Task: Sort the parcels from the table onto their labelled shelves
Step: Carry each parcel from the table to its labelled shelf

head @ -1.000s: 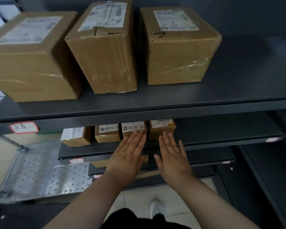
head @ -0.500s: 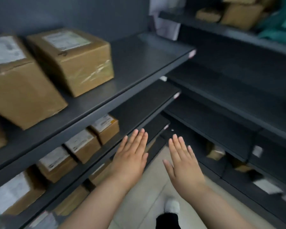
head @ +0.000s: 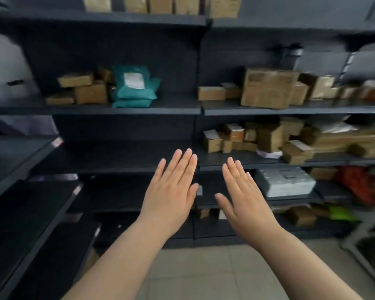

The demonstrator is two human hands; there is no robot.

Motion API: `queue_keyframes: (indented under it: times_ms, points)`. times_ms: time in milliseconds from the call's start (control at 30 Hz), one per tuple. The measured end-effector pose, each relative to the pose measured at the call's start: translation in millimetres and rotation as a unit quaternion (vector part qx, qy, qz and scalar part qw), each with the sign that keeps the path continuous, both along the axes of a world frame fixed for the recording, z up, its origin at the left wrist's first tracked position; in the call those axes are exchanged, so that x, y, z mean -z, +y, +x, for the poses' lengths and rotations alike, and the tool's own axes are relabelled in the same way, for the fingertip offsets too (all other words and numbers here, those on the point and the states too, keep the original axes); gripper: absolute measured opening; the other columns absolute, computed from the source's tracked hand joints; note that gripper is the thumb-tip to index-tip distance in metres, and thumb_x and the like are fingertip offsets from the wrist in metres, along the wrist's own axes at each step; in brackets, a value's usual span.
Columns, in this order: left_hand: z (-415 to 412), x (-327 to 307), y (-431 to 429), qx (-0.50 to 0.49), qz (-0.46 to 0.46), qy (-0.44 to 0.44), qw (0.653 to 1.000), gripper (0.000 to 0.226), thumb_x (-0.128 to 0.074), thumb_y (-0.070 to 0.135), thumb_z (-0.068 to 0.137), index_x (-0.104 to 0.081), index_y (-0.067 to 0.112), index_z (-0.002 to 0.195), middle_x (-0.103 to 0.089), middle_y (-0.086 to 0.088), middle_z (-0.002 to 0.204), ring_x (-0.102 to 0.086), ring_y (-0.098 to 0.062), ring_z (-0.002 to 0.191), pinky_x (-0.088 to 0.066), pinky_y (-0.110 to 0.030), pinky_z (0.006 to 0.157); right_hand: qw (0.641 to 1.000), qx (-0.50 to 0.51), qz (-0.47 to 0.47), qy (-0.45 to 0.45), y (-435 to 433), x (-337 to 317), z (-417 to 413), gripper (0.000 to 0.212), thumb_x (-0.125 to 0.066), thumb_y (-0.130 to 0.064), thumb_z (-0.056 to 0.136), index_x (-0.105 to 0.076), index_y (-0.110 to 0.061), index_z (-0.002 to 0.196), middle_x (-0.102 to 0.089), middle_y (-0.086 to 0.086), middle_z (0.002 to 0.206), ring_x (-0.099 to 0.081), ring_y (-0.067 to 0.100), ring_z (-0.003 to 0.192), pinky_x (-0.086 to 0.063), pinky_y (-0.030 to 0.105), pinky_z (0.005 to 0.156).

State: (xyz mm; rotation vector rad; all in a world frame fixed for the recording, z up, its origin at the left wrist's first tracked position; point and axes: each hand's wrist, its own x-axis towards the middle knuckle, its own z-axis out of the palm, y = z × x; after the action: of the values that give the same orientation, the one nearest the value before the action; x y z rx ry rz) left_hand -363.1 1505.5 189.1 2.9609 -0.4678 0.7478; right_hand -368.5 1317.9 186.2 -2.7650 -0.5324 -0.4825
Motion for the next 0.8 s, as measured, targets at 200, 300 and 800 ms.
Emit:
queue_keyframes:
  times_ms: [200, 300, 800]
  points:
    - [25, -26, -178, 0.146, -0.073, 0.012, 0.986, 0.062, 0.008, 0.053, 0.086, 0.022, 0.028, 0.142, 0.029, 0.015, 0.149, 0.034, 0.0, 0.134, 0.024, -0.024, 0.108, 0.995, 0.1, -0.018, -0.015, -165, -23, -19, 0.068, 0.002, -0.061, 0.081, 0.02, -0.03, 0.14, 0.029, -0.014, 0.148, 0.034, -0.002, 0.133, 0.016, 0.021, 0.11]
    - [31, -27, -264, 0.201, -0.072, 0.003, 0.977, 0.062, 0.009, 0.053, 0.085, 0.026, 0.03, 0.14, 0.033, 0.016, 0.147, 0.036, 0.0, 0.133, 0.024, -0.025, 0.108, 0.987, 0.161, -0.004, -0.013, -243, -27, -42, 0.062, -0.012, -0.058, 0.093, 0.021, -0.032, 0.139, 0.032, -0.019, 0.144, 0.036, -0.006, 0.13, 0.019, 0.017, 0.108]
    - [59, -9, -560, 0.429, -0.066, 0.04, 0.9, 0.062, 0.001, 0.051, 0.092, 0.015, 0.027, 0.147, 0.019, 0.013, 0.155, 0.025, -0.002, 0.141, 0.016, -0.03, 0.115, 0.897, 0.433, 0.078, 0.043, -496, -11, -123, 0.058, -0.006, -0.063, 0.088, 0.028, -0.039, 0.129, 0.041, -0.03, 0.132, 0.04, -0.013, 0.124, 0.023, 0.008, 0.102]
